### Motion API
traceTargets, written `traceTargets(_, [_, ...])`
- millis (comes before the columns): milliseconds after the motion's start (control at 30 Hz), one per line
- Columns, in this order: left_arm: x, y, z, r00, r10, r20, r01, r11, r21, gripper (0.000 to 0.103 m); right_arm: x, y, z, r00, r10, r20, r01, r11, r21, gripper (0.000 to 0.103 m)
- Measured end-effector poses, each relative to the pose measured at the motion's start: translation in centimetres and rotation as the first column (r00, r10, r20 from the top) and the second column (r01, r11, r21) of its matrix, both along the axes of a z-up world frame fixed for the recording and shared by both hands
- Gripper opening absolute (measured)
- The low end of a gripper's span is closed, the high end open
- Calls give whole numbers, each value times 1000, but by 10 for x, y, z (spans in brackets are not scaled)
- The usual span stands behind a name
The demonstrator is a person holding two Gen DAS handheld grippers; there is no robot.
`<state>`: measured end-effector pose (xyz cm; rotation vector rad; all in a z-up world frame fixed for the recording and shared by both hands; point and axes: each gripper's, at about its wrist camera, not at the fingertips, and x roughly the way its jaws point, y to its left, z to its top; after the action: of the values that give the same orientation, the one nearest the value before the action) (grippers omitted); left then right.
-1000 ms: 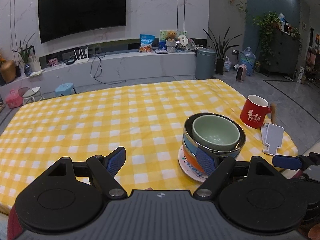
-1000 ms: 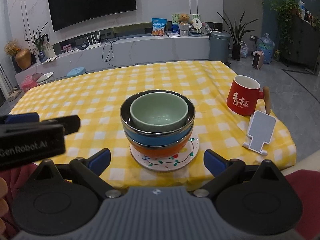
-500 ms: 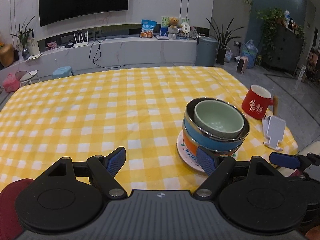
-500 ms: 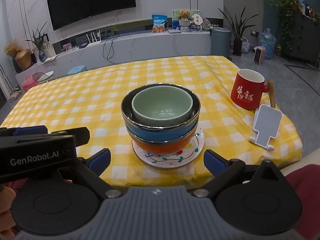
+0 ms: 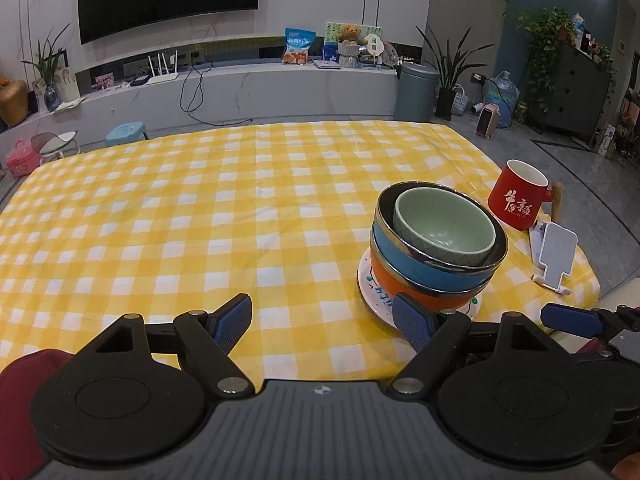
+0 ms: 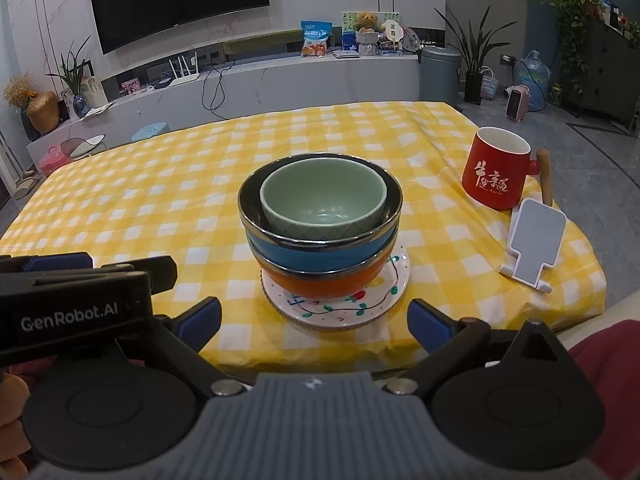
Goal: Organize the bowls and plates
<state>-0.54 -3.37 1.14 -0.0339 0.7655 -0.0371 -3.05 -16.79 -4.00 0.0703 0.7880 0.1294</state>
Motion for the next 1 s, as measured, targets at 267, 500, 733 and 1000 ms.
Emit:
traceTargets(267, [-2, 0, 2, 1000, -2, 7, 2, 1000, 7, 94, -2, 0, 2, 1000, -5, 8, 5, 1000, -5, 97])
traceTargets(500, [-1, 2, 2, 1000, -7, -4, 7, 1000, -14, 94, 0, -3, -1, 1000, 11, -23, -10, 998, 56, 97])
traceTargets(733, [-2, 0, 2, 1000, -7, 0, 7, 1000, -8, 94, -1, -2, -3, 1000, 13, -23, -12, 998, 63, 97])
traceTargets(1000, [-2, 0, 1, 1000, -5, 0, 5, 1000, -3, 94, -1, -2, -3, 1000, 11, -19, -10, 998, 56, 97])
